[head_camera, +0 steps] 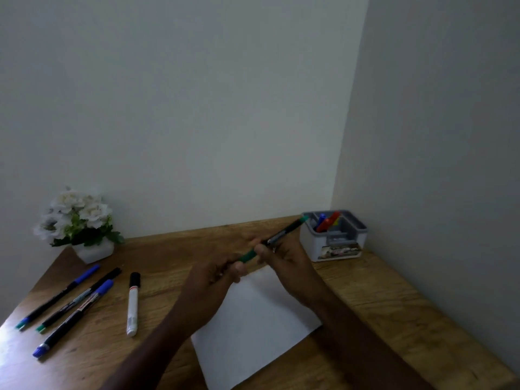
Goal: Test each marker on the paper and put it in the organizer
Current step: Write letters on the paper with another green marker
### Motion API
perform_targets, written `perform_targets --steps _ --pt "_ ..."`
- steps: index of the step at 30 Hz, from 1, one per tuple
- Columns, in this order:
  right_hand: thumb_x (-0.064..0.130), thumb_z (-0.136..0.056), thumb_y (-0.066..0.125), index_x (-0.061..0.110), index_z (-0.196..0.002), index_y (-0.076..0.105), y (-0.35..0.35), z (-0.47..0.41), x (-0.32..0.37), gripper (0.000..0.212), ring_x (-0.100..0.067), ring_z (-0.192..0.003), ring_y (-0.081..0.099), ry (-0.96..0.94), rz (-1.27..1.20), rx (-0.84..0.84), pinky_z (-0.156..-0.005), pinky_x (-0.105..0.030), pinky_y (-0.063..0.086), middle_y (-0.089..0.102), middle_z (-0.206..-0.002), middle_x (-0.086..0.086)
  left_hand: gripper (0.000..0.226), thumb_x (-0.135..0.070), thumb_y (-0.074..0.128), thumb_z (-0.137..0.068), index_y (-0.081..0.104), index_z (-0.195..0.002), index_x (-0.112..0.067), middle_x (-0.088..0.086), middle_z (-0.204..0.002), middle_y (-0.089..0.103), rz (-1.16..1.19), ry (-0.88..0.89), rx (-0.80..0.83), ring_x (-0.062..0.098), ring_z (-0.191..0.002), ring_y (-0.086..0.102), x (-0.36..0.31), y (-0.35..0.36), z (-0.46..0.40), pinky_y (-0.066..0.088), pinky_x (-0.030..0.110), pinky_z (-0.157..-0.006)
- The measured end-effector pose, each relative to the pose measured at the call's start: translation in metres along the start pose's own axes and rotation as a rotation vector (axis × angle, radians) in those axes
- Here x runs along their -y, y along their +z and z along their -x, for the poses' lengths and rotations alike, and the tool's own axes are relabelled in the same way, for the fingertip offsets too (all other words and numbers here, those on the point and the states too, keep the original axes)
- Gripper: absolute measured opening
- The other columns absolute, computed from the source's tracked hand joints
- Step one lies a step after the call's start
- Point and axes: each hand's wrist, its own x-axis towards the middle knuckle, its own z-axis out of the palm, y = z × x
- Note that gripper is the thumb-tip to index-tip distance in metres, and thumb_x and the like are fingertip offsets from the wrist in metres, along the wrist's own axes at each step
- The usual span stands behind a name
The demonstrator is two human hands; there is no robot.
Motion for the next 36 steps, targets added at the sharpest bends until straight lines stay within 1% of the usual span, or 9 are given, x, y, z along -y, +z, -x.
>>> perform_targets --steps 2,5,7,10,14,20,26,29,36 --pt "0.014 -0.101 0.054 0.013 -0.113 0.068 -0.019 -0.004 0.012 0.019 -0.024 -0.099 0.068 -0.039 -0.058 -0.148 -0.088 -0.043 0.056 0.073 -0.100 -0.008 0.016 -0.036 0.055 -0.095 0.064 -0.108 -0.040 -0.019 -0.096 0.068 -0.076 0.017 0.005 -0.005 -0.091 0.061 -0.009 0.006 -0.008 0.044 0.011 -0.070" --pt "0.014 -0.105 0.047 0.016 -0.129 0.049 -0.056 -0.009 0.033 0.025 -0.021 -0.069 0.057 -0.070 0.052 -0.329 -0.059 -0.031 0.048 0.061 -0.077 -0.015 0.020 -0.029 0.058 -0.096 0.063 -0.115 -0.033 -0.013 -0.096 0.067 -0.144 0.135 0.090 -0.004 -0.093 0.059 -0.026 0.017 -0.028 0.043 0.006 -0.071" --pt "0.019 -0.103 0.051 0.019 -0.120 0.046 -0.089 -0.011 0.042 0.017 -0.024 -0.064 0.059 -0.073 0.349 -0.443 -0.054 -0.033 0.048 0.063 -0.078 -0.018 0.026 -0.034 0.057 -0.096 0.063 -0.120 -0.027 -0.013 -0.094 0.067 -0.270 0.215 0.164 -0.003 -0.091 0.060 -0.038 0.029 -0.045 0.042 0.005 -0.071" --pt "0.023 -0.093 0.067 0.019 -0.102 0.064 -0.150 -0.011 0.058 0.010 -0.016 -0.063 0.064 -0.043 0.840 -0.566 -0.057 -0.029 0.052 0.068 -0.075 -0.005 0.033 -0.045 0.051 -0.097 0.058 -0.125 -0.028 -0.009 -0.098 0.068 -0.442 0.222 0.319 0.002 -0.087 0.061 -0.053 0.051 -0.070 0.046 0.012 -0.071" --pt "0.026 -0.087 0.072 0.017 -0.106 0.077 -0.207 -0.012 0.076 0.021 -0.023 -0.086 0.068 0.259 1.215 -0.406 -0.075 -0.030 0.054 0.074 -0.099 -0.009 0.036 -0.054 0.047 -0.095 0.056 -0.121 -0.031 -0.009 -0.101 0.065 -0.506 0.230 0.451 0.003 -0.088 0.060 -0.059 0.079 -0.098 0.055 0.034 -0.082" --pt "0.012 -0.086 0.061 0.008 -0.112 0.069 -0.217 -0.020 0.064 0.027 -0.028 -0.090 0.065 0.473 1.448 -0.066 -0.078 -0.036 0.058 0.068 -0.107 -0.015 0.029 -0.045 0.052 -0.096 0.065 -0.107 -0.021 -0.002 -0.096 0.067 -0.525 0.247 0.496 0.009 -0.086 0.061 -0.065 0.100 -0.110 0.055 0.039 -0.080" --pt "0.014 -0.085 0.066 0.011 -0.113 0.068 -0.211 -0.033 0.070 0.028 -0.030 -0.101 0.062 0.437 1.456 -0.047 -0.085 -0.038 0.056 0.061 -0.115 -0.016 0.026 -0.046 0.052 -0.095 0.065 -0.103 -0.024 -0.007 -0.096 0.066 -0.503 0.218 0.500 0.008 -0.087 0.061 -0.053 0.094 -0.114 0.056 0.038 -0.079" --pt "0.016 -0.087 0.070 0.013 -0.108 0.066 -0.214 -0.037 0.078 0.022 -0.026 -0.097 0.057 0.427 1.438 -0.083 -0.078 -0.033 0.050 0.055 -0.112 -0.013 0.007 -0.039 0.055 -0.097 0.059 -0.092 -0.036 -0.017 -0.086 0.062 -0.470 0.231 0.490 0.002 -0.080 0.060 -0.049 0.091 -0.113 0.050 0.024 -0.069" --pt "0.021 -0.082 0.078 0.013 -0.093 0.072 -0.215 -0.037 0.069 0.015 -0.025 -0.098 0.064 0.382 1.349 -0.124 -0.083 -0.038 0.057 0.070 -0.102 -0.013 0.008 -0.037 0.054 -0.098 0.053 -0.091 -0.042 -0.021 -0.081 0.058 -0.451 0.222 0.478 0.001 -0.079 0.059 -0.048 0.091 -0.109 0.044 0.018 -0.067"
